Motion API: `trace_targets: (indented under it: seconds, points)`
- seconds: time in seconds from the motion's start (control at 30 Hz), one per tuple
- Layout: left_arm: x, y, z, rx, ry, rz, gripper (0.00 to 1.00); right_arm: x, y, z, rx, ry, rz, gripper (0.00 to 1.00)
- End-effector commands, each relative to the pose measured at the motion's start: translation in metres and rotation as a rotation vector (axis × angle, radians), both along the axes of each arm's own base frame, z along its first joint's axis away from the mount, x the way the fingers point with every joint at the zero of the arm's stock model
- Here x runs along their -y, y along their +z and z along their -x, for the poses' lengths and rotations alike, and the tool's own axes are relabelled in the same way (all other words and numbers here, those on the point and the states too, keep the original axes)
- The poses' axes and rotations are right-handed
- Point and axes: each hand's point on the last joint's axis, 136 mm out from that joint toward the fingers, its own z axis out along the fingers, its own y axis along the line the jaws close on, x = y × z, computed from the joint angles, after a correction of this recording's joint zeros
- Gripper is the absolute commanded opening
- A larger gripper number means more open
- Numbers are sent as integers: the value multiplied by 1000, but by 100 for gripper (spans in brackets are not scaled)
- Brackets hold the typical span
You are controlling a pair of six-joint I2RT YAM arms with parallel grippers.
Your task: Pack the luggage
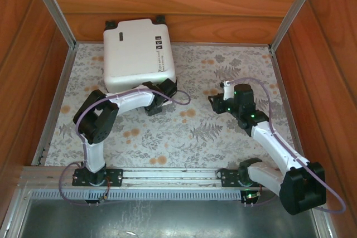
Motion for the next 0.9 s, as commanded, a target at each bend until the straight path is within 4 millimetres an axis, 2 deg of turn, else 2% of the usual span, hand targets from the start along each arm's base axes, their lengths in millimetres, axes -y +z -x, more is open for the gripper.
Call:
trace_targets:
  seconds: [0.0,0.1,0.33,0.6,0.77,0.87]
  points:
    - [15,-20,41,-193,32,144,0,-21,3,3,51,126,-59,52]
    - [17,-15,44,-188,29,171,0,-37,-7,8,64,213,-65,57]
    - [18,-8,62,-172,19,243,0,-76,-28,5,72,298,-18,59]
    - [29,6,69,-107,-47,372,0,-126,-22,5,176,353,5,58]
    - [35,14,69,-88,-69,422,0,-141,-25,13,214,348,25,58]
    - [36,12,72,-103,-74,431,0,-146,-31,16,214,319,30,57]
